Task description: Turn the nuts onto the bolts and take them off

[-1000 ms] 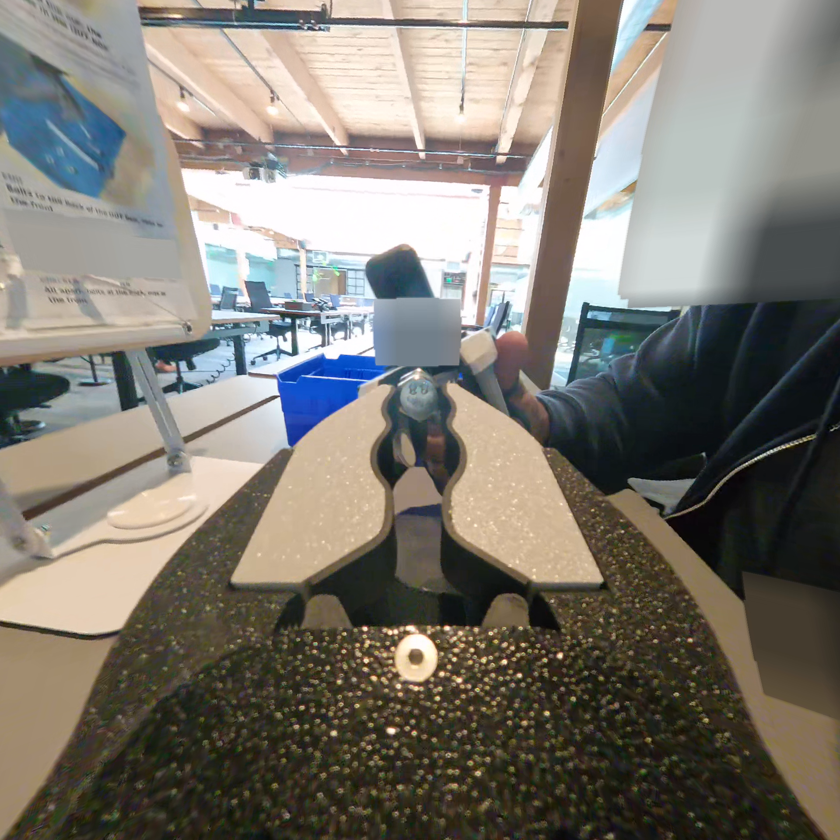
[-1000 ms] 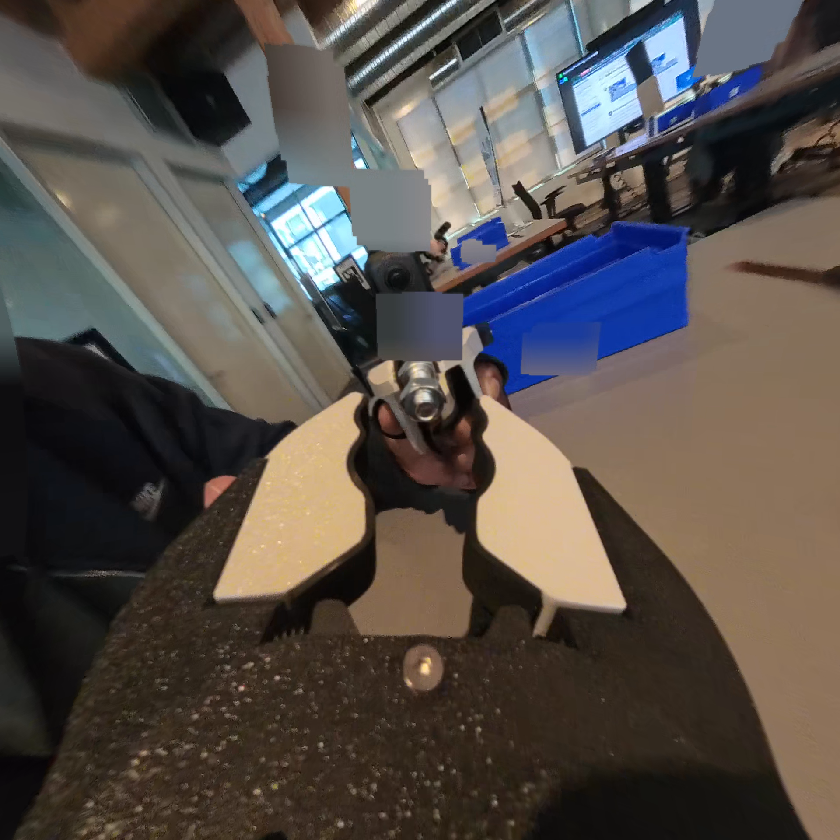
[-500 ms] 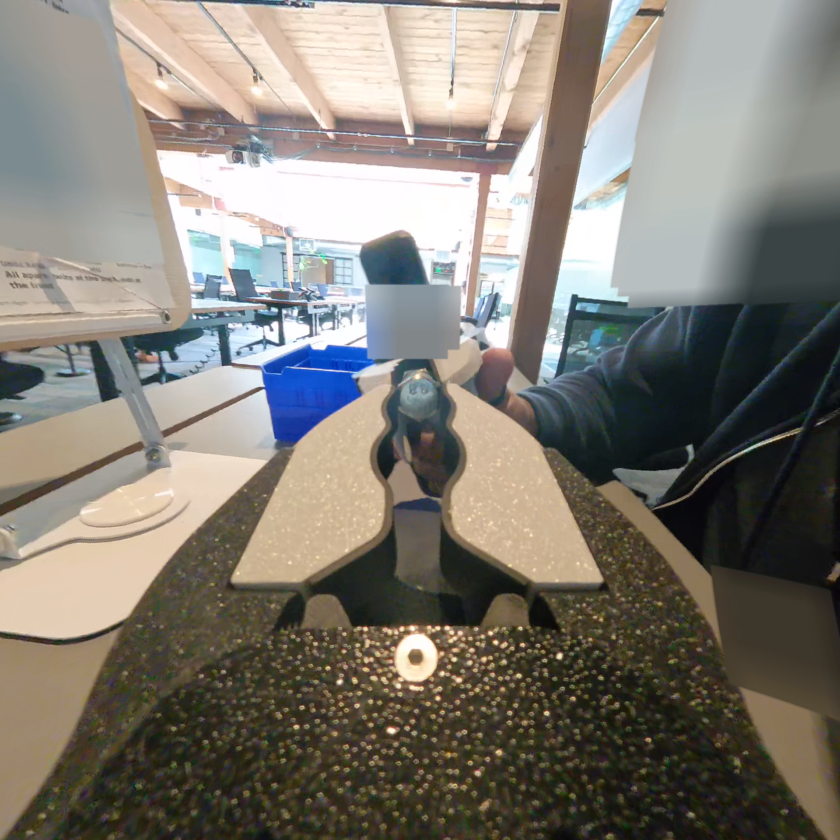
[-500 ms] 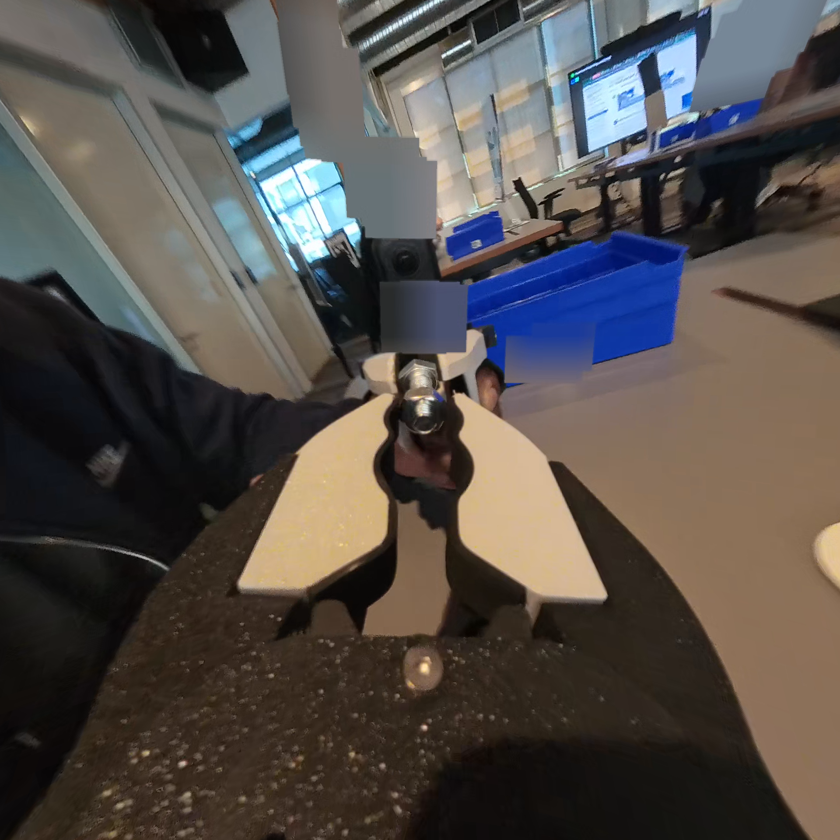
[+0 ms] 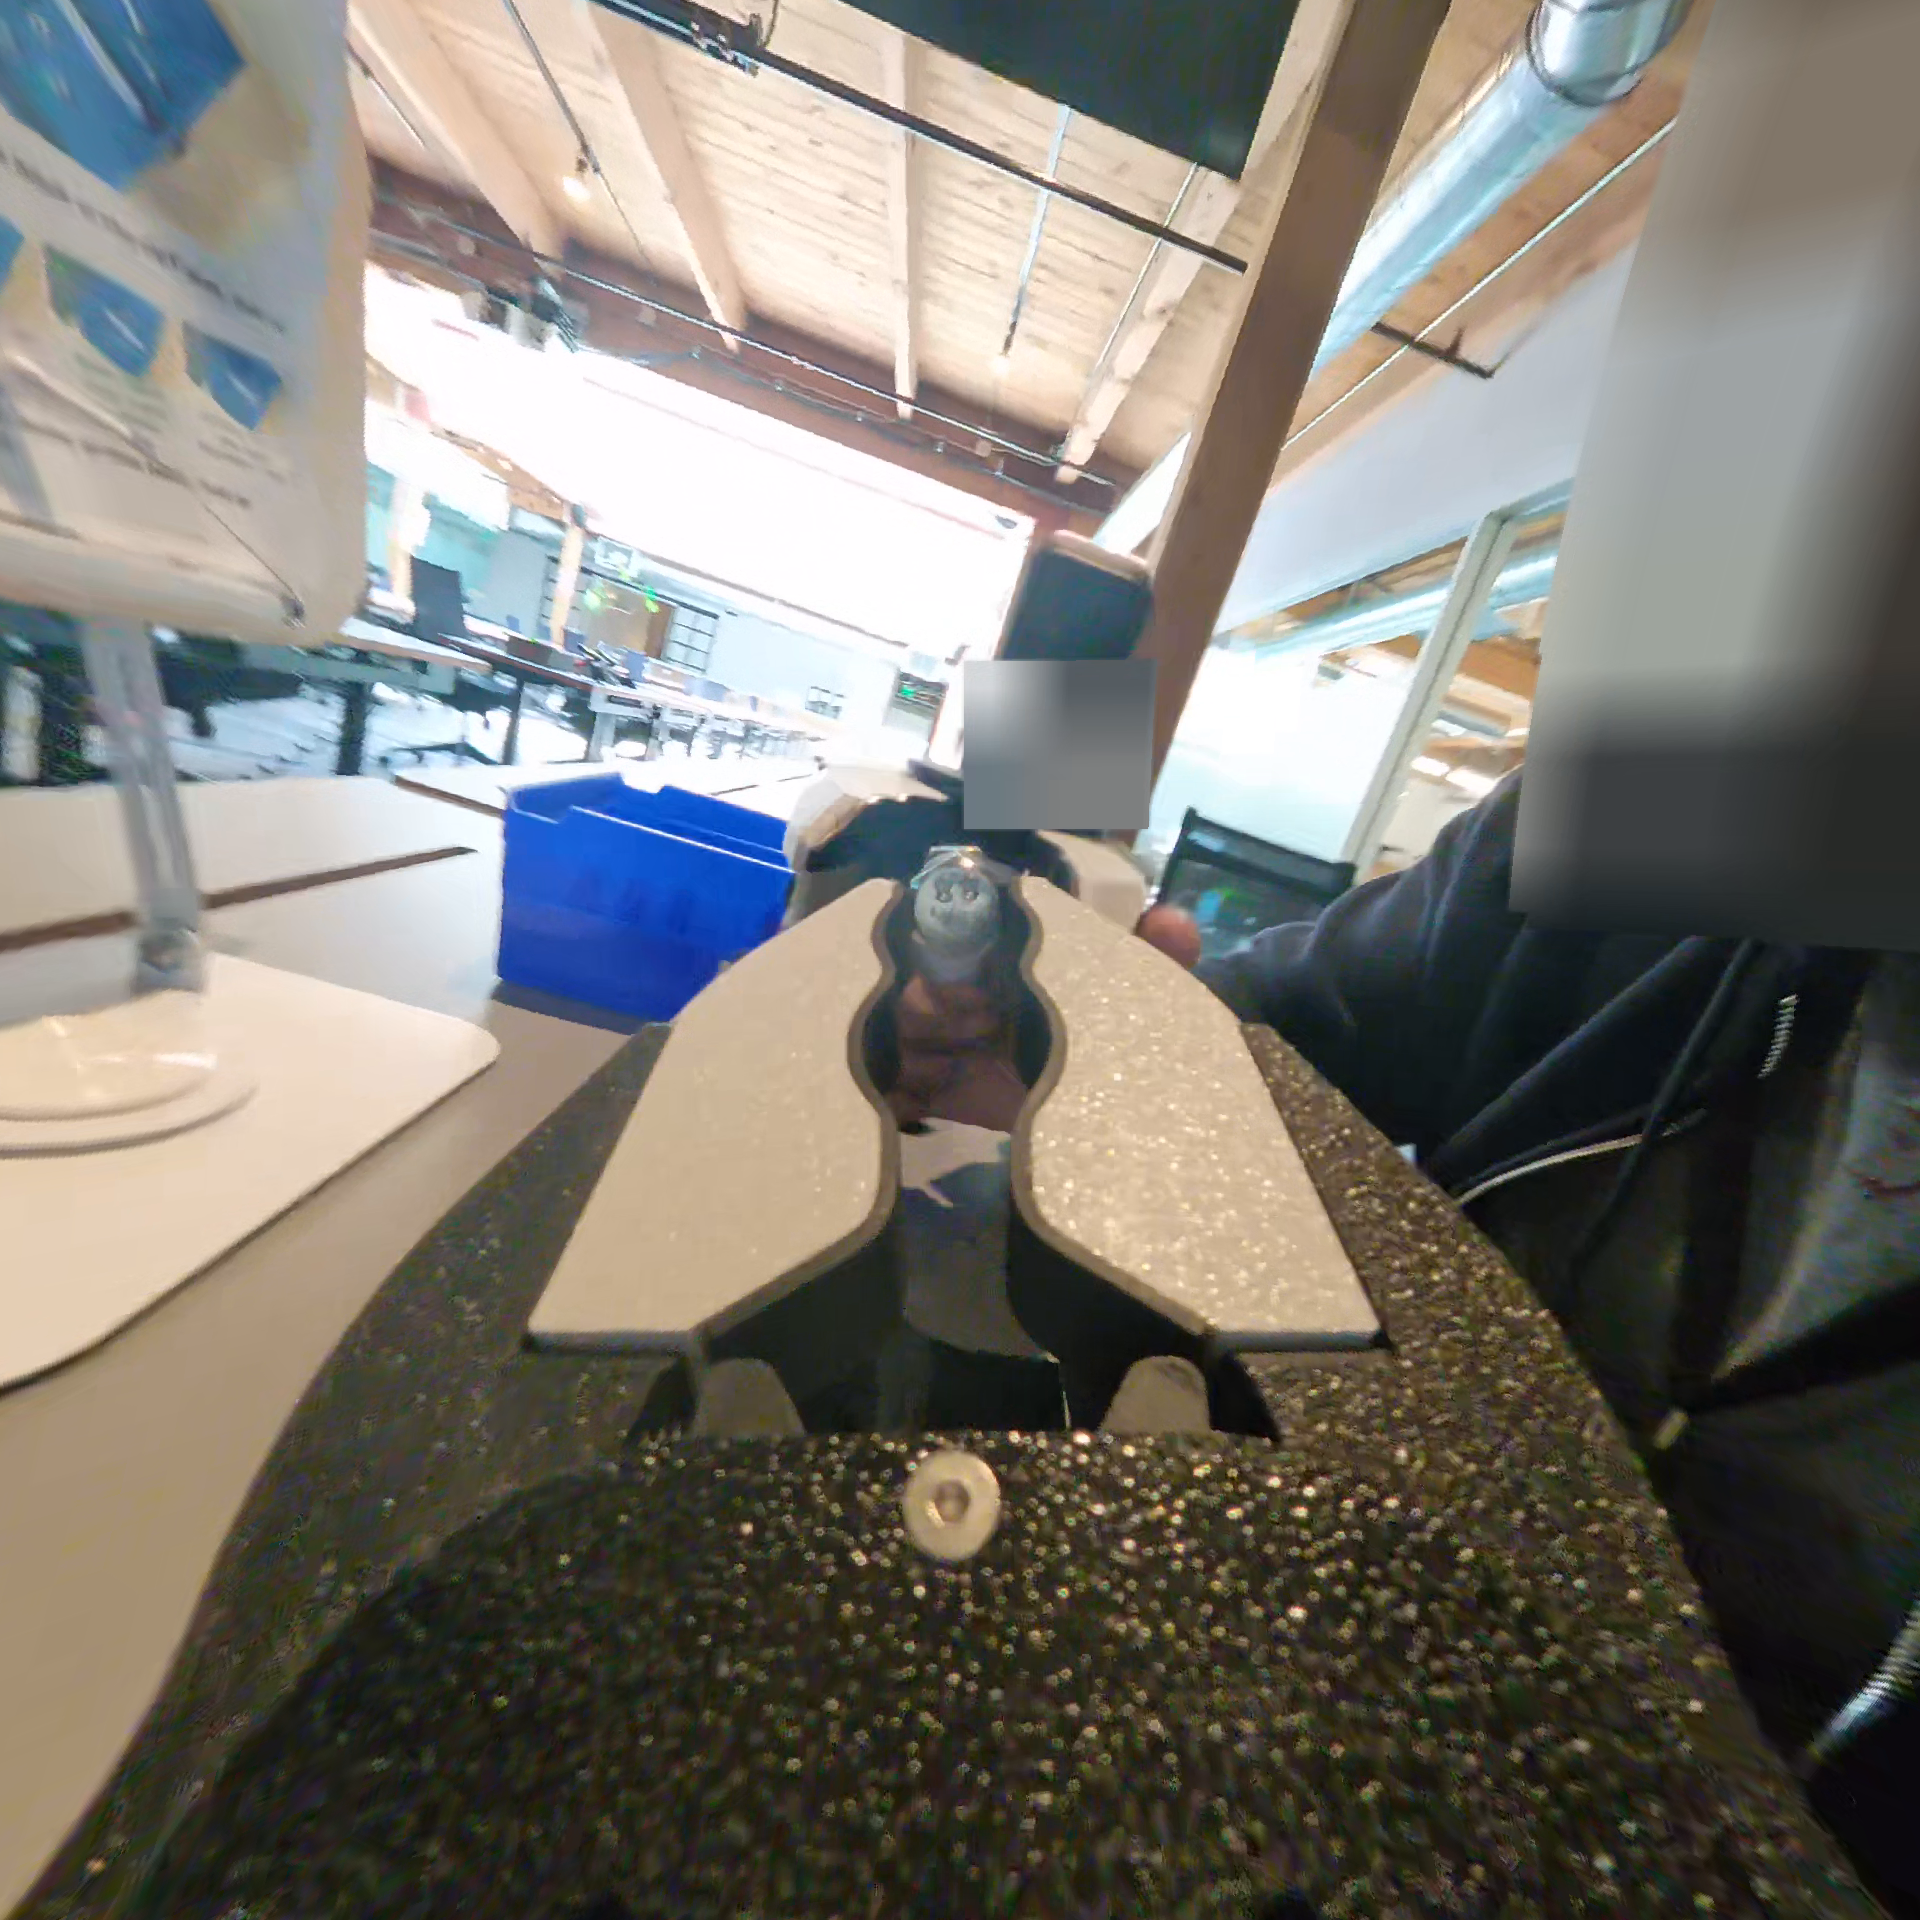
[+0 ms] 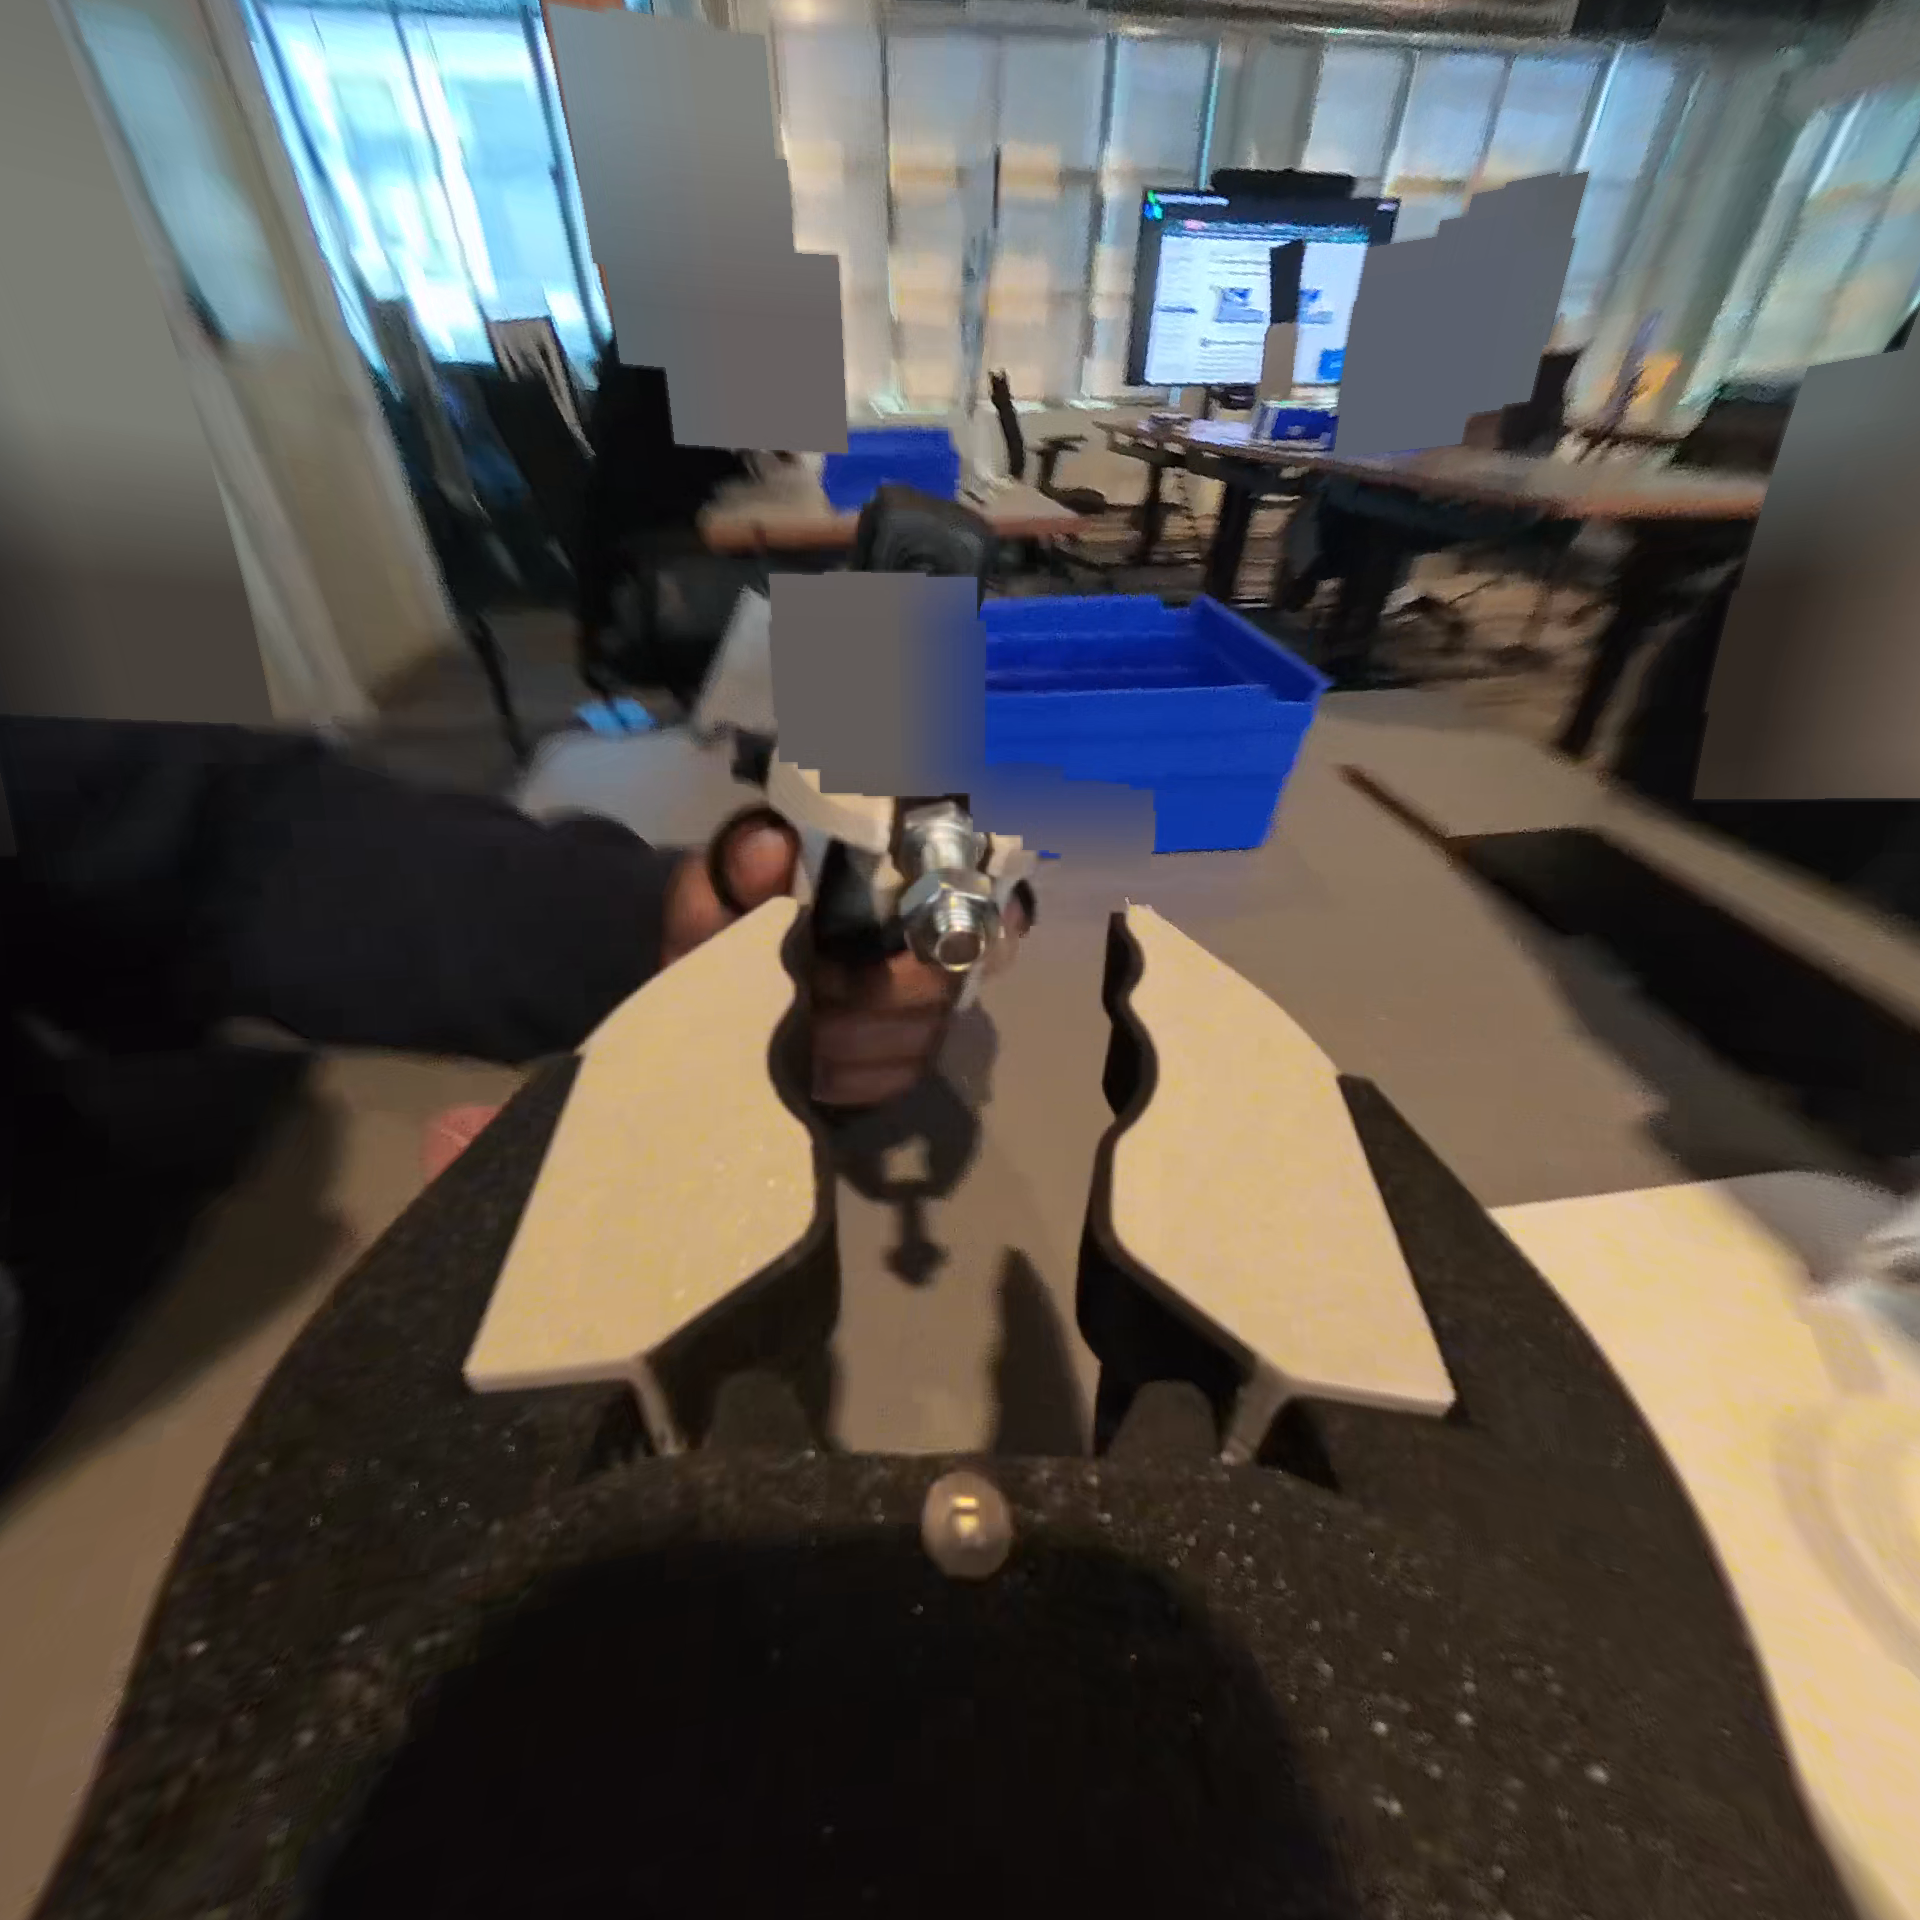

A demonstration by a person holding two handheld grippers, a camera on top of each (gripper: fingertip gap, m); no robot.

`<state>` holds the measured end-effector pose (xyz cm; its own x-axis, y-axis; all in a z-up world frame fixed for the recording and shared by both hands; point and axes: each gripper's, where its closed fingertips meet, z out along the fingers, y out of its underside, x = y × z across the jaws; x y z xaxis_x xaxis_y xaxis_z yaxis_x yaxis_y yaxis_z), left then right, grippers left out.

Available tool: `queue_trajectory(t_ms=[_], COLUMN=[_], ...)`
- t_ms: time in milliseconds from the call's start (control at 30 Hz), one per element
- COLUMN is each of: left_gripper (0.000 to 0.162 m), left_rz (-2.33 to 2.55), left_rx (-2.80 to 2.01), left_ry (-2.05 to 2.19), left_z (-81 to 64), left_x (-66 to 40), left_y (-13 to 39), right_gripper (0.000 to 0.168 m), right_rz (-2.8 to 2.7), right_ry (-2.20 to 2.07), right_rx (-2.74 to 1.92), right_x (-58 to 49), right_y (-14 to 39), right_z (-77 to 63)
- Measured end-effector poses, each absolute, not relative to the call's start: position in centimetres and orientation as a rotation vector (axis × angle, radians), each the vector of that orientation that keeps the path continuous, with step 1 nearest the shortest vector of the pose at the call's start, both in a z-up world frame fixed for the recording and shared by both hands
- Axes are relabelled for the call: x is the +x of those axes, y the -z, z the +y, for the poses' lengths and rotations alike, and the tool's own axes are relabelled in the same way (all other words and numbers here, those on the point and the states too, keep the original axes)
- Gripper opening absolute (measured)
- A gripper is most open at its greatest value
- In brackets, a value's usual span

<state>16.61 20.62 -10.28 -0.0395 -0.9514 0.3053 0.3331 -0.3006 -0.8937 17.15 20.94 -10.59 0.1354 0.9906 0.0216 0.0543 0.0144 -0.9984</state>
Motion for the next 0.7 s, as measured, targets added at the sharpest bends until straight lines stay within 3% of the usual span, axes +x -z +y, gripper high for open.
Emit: queue_trajectory(t_ms=[167, 300, 367, 467, 700], left_gripper=[0.016, 0.016, 0.016, 0.016, 0.016], left_rz=[0.877, 0.906, 0.910, 0.913, 0.830], left_rx=[-1.118, -1.099, -1.102, -1.109, -1.193], left_ry=[1.315, 1.252, 1.249, 1.267, 1.560], left_z=[20.3, 20.0, 20.0, 19.9, 20.1], left_x=[16.4, 16.6, 16.7, 16.9, 17.1], left_y=[9.9, 9.8, 9.9, 10.0, 10.5], right_gripper=[0.047, 0.043, 0.039, 0.017, 0.017], right_rz=[-0.870, -0.802, -0.841, -0.942, -1.231], right_ry=[-1.667, -1.810, -1.787, -1.687, -1.076], right_rx=[-1.448, -1.477, -1.482, -1.451, -1.258], right_x=[17.3, 17.2, 16.9, 16.7, 17.0], right_y=[9.6, 10.0, 10.2, 10.3, 11.0], right_z=[21.2, 21.1, 20.7, 20.0, 20.4])
